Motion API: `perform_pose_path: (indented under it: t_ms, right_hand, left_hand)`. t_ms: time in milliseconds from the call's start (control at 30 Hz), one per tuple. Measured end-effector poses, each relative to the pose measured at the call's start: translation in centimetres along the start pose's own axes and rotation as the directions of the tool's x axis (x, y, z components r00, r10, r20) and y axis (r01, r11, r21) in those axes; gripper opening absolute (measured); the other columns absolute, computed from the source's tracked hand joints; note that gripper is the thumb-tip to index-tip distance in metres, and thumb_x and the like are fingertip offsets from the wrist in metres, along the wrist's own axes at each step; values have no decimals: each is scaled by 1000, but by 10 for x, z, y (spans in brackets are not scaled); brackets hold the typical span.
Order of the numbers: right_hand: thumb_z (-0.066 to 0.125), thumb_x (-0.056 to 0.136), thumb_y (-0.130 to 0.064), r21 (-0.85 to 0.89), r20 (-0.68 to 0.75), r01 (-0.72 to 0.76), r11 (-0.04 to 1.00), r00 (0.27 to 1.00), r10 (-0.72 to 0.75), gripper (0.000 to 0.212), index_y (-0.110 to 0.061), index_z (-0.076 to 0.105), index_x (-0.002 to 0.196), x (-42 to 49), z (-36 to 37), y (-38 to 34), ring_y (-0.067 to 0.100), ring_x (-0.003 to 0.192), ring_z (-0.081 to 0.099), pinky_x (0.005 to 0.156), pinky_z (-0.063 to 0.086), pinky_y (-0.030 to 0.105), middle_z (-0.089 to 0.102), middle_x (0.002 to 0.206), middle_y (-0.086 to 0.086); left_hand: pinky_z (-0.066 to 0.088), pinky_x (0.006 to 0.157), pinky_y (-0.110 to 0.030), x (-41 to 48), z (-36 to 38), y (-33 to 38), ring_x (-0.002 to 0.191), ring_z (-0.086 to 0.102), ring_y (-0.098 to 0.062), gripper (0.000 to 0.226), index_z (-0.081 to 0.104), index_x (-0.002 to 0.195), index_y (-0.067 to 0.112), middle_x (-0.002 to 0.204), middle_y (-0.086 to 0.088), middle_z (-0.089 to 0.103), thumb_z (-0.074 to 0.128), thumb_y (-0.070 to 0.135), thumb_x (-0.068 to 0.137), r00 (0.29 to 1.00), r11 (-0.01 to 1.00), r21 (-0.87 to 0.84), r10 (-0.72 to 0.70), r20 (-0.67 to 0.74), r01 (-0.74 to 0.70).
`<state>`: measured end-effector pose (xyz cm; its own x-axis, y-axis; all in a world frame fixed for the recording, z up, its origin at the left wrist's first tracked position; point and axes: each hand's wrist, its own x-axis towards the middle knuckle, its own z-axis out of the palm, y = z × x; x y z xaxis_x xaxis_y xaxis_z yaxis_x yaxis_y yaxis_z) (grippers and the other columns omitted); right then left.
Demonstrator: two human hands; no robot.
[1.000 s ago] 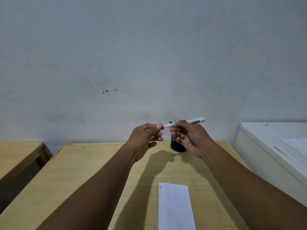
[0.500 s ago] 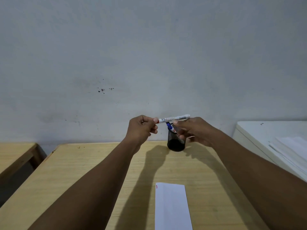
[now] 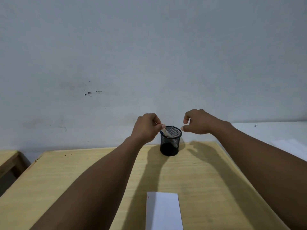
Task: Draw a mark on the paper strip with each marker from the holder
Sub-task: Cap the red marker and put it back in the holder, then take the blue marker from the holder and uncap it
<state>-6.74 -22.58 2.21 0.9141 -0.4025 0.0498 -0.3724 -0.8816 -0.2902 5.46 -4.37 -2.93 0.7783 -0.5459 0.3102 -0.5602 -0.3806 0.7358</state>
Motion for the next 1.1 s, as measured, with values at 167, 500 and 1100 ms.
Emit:
perform_pose_path:
  t_ms: [167,500,1100]
  right_hand:
    - [74,88,-33,31,11,5,1000,1000,-5,25,-17,66,106,13,9,6,24,101,59,80,46,32,59,101,0]
    - [68,87,-24,125,23,8,992,1000,-11,13,-19,72,98,25,34,10,21,91,63,73,46,29,65,98,1]
    - [77,86,-33,271,-126,183,945,980,-153,39,-21,67,122,-2,-2,-49,21,107,61,83,46,29,62,121,2]
  left_hand:
    - [57,86,-38,4,16,3,93,72,-15,35,72,103,30,78,9,79,61,54,80,994,988,143,45,101,-59]
    - [45,66,-30,16,17,-17,91,67,-26,16,75,102,32,87,4,71,66,29,89,992,940,324,86,92,-111]
    - [50,62,-23,-8,-92,22,69,72,-17,14,72,93,10,83,-5,78,62,20,97,990,969,-248,-57,-127,24]
